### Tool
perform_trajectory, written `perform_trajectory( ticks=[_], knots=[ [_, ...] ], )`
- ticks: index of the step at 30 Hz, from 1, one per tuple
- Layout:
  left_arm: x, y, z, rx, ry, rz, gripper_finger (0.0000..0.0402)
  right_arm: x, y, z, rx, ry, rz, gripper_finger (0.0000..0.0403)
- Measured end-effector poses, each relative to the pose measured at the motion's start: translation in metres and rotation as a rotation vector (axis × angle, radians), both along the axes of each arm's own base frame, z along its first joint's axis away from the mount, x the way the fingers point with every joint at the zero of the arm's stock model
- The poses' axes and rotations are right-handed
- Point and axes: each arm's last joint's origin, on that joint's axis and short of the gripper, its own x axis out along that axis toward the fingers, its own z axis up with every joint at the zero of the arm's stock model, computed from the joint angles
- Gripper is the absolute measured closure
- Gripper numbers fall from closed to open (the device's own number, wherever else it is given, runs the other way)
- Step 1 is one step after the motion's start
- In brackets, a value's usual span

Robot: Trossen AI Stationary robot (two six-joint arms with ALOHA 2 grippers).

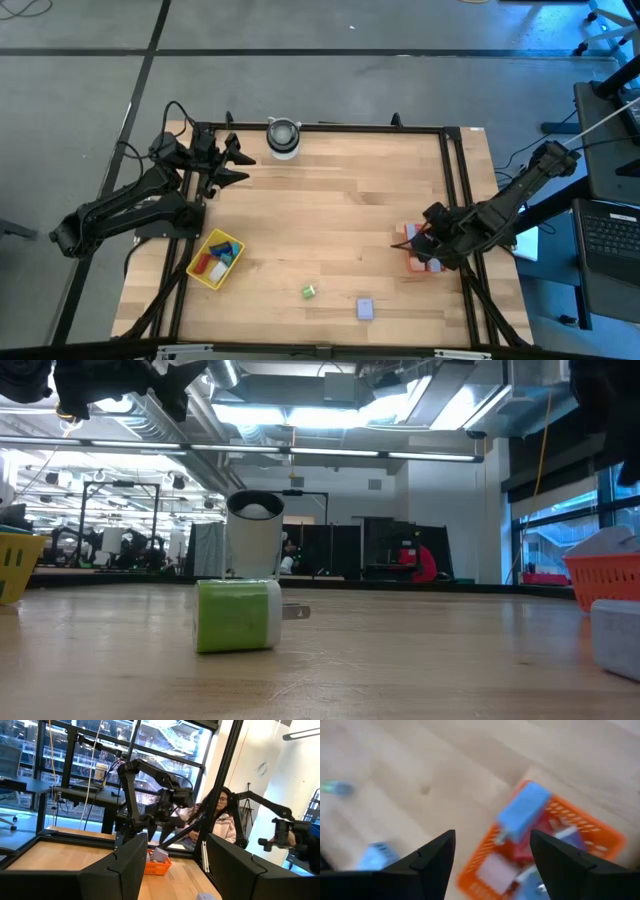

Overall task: Pick & Place Office items
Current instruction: Put the white charger adapter into the orange basket

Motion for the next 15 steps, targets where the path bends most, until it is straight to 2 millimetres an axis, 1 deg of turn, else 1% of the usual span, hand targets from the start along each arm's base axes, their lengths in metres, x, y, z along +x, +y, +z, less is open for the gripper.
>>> perform_trajectory(
  ticks=[4,6,8,12,15],
  knots=[
    [0.0,0.0,0.0,-0.001,0.0,0.0,0.0201,0.012,0.012,0.008,0.055,-0.103,0.042,0.0145],
    [0.0,0.0,0.0,-0.002,0.0,0.0,0.0201,0.024,0.021,0.008,0.075,-0.163,0.095,0.0145],
    [0.0,0.0,0.0,-0.002,0.0,0.001,0.0201,0.036,0.028,0.004,0.078,-0.192,0.105,0.0145],
    [0.0,0.001,0.0,-0.036,-0.003,0.028,0.0201,0.056,0.034,-0.01,0.07,-0.139,0.011,0.0149],
    [0.0,0.001,0.0,-0.069,0.0,0.032,0.0201,0.071,0.044,-0.012,0.058,-0.056,-0.007,0.0153]
  ],
)
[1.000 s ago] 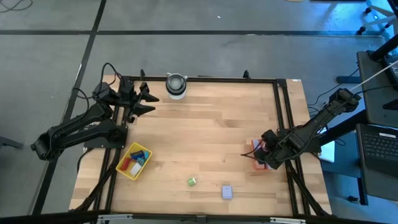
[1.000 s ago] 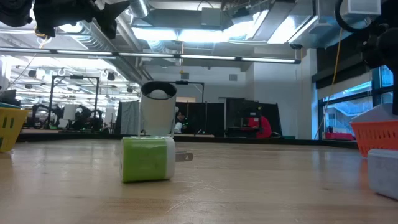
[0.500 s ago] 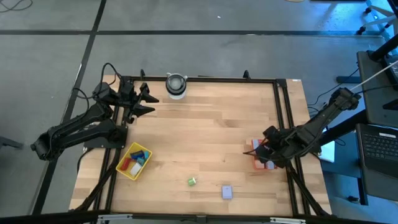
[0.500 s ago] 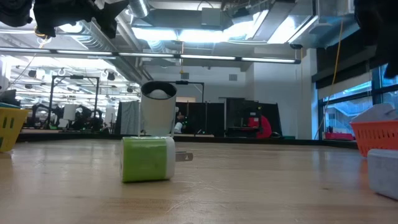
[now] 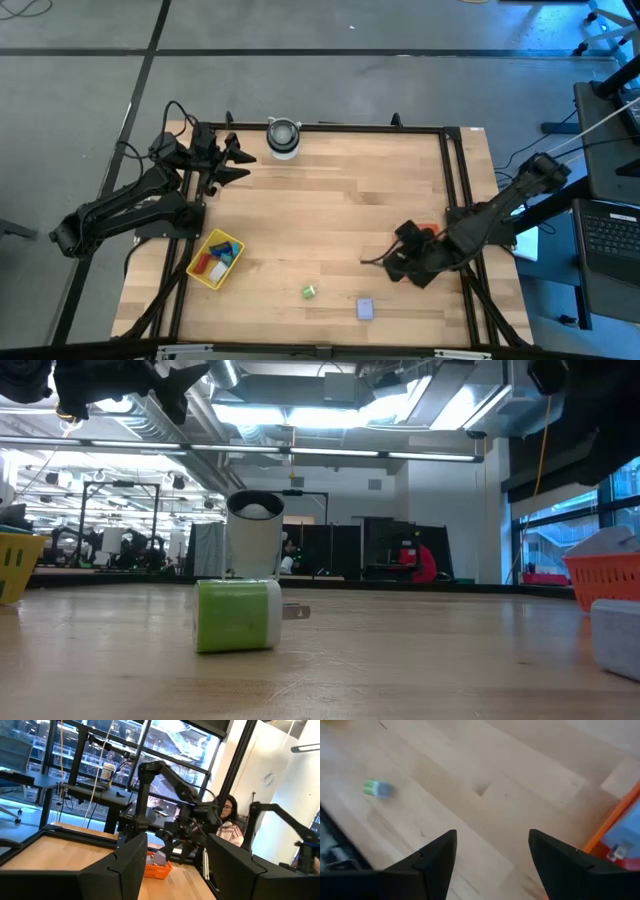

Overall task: Pick & Place Office items
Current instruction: Put the white charger adapter into the orange basket

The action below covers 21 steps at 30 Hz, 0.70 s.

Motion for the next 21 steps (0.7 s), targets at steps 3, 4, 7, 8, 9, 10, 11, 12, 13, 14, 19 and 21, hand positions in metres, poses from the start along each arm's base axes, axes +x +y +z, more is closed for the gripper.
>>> perform_trajectory(
  ticks=[3,4,7,8,9,10,11,12,13,14,19,21],
  knots=[
    [0.0,0.0,0.0,-0.002,0.001,-0.001,0.0201,0.021,0.012,0.008,-0.067,0.085,0.035,0.0154],
    [0.0,0.0,0.0,-0.002,0.001,-0.001,0.0201,0.028,0.015,0.014,-0.104,0.119,0.05,0.0154],
    [0.0,0.0,0.0,0.005,0.0,0.0,0.0201,0.042,0.022,0.028,-0.221,0.252,0.069,0.0154],
    [0.0,0.0,0.0,0.006,0.001,-0.005,0.0201,0.045,0.023,0.032,-0.253,0.295,0.076,0.0154],
    [0.0,0.0,0.0,0.008,0.003,-0.012,0.0201,0.049,0.025,0.037,-0.269,0.329,0.079,0.0154],
    [0.0,-0.001,0.0,0.009,0.004,-0.02,0.0201,0.053,0.027,0.043,-0.262,0.351,0.088,0.0154],
    [0.0,-0.001,0.0,0.012,0.006,-0.028,0.0201,0.056,0.029,0.05,-0.249,0.358,0.094,0.0154],
    [0.0,-0.001,0.0,0.013,0.008,-0.037,0.0201,0.059,0.03,0.056,-0.222,0.349,0.087,0.0154],
    [0.0,-0.001,0.0,0.013,0.01,-0.044,0.0201,0.063,0.032,0.062,-0.181,0.333,0.082,0.0154],
    [0.0,-0.001,0.0,0.008,0.01,-0.046,0.0201,0.066,0.034,0.068,-0.134,0.308,0.075,0.0154],
    [0.0,-0.001,0.0,-0.023,0.016,-0.057,0.0201,0.075,0.045,0.085,0.072,0.191,-0.047,0.0154],
    [0.0,-0.002,-0.001,-0.029,0.023,-0.078,0.0201,0.076,0.052,0.085,0.154,0.171,-0.09,0.0154]
  ],
)
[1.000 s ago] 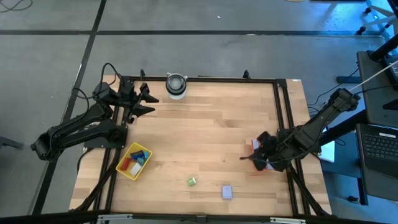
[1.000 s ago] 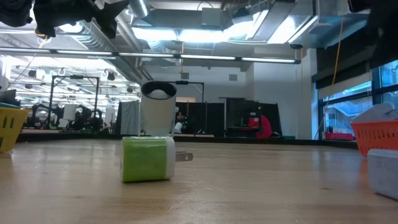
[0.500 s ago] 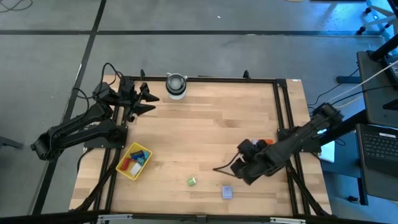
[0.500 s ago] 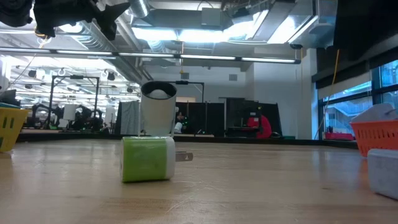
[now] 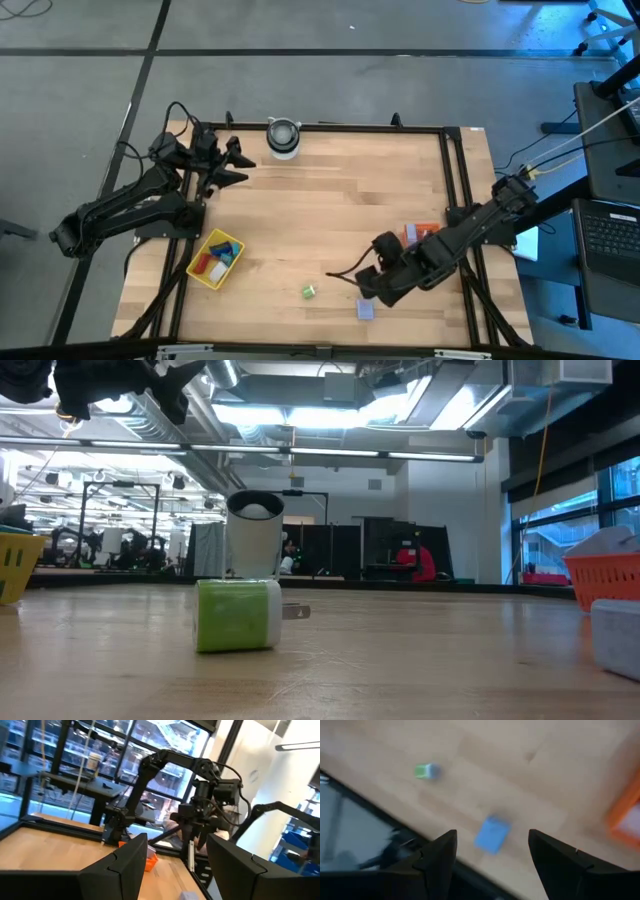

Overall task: Pick & Place Office items
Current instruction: Put the white charger adapter into the orange basket

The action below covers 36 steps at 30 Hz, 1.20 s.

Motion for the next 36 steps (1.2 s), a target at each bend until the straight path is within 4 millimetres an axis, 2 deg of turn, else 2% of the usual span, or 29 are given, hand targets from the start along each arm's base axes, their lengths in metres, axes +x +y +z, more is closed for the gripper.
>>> perform_trajectory(
  ticks=[6,13,16,27,36],
  knots=[
    [0.0,-0.001,0.0,0.009,0.01,-0.047,0.0201,0.016,0.026,-0.023,0.086,-0.009,-0.046,0.0154],
    [0.0,-0.001,-0.002,-0.008,0.026,-0.056,0.0201,0.031,0.054,-0.073,0.155,0.157,-0.039,0.0154],
    [0.0,-0.001,-0.002,-0.008,0.028,-0.063,0.0201,0.034,0.064,-0.087,0.168,0.164,-0.064,0.0154],
    [0.0,-0.001,-0.002,-0.008,0.026,-0.048,0.0201,0.045,0.072,-0.121,0.098,0.159,-0.119,0.0154],
    [0.0,-0.003,-0.002,-0.046,0.051,-0.114,0.0201,0.035,0.077,-0.123,0.061,0.176,-0.196,0.0151]
  ],
)
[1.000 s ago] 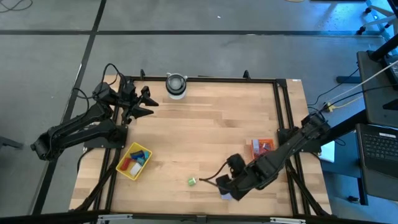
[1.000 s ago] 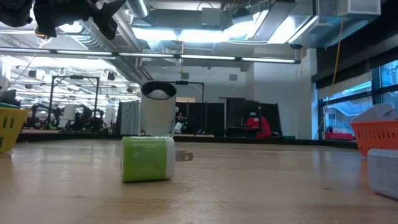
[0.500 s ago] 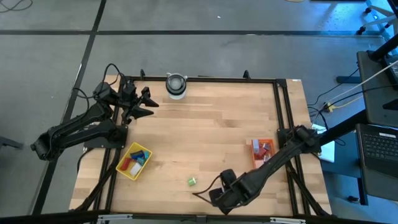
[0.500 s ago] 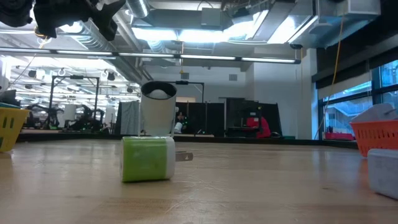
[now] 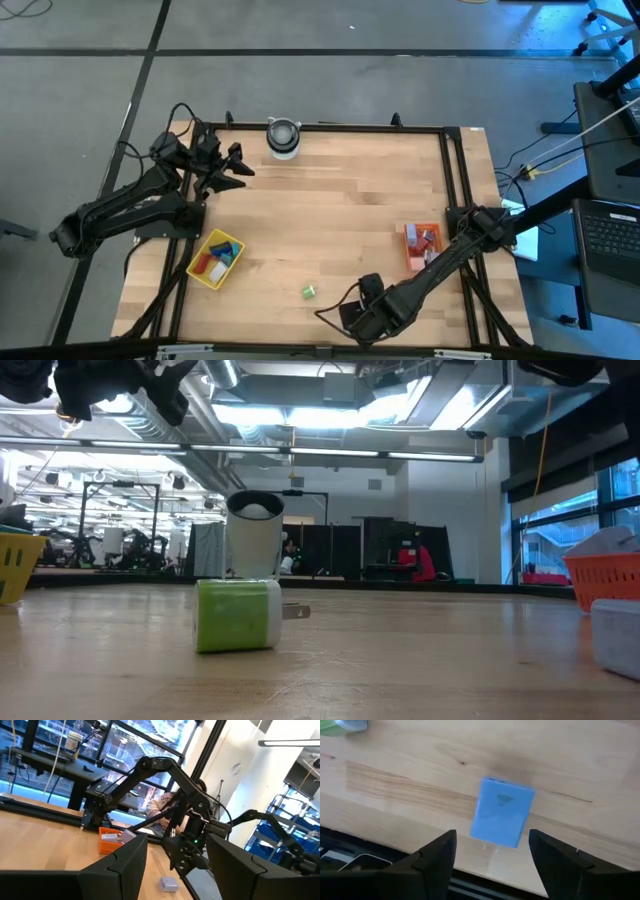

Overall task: Pick & Place Office items
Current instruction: Put the white charger adapter into the orange basket

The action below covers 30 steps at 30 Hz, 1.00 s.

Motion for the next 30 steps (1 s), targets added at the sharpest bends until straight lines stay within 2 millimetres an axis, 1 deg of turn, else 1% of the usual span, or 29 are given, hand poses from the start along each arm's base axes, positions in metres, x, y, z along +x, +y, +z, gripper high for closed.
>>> perform_trajectory(
  ticks=[5,10,14,19,26,30],
  knots=[
    [-0.001,-0.001,0.001,-0.002,-0.002,-0.004,0.0201,0.002,0.002,-0.004,0.01,-0.003,-0.024,0.0124],
    [0.001,-0.003,0.001,-0.001,-0.001,-0.029,0.0201,0.006,0.006,-0.021,0.031,0.041,-0.039,0.0102],
    [0.002,-0.006,0.001,0.0,0.0,-0.057,0.0201,0.013,0.008,-0.042,0.049,0.082,-0.047,0.0102],
    [0.004,-0.009,0.001,0.006,-0.006,-0.081,0.0201,0.021,0.006,-0.053,0.055,0.082,-0.03,0.0106],
    [0.005,-0.011,0.001,0.016,-0.011,-0.092,0.0201,0.023,-0.002,-0.055,0.027,0.105,-0.017,0.0107],
    [0.005,-0.011,0.001,0.017,-0.012,-0.092,0.0201,0.024,-0.005,-0.055,0.01,0.107,-0.024,0.0118]
  ],
)
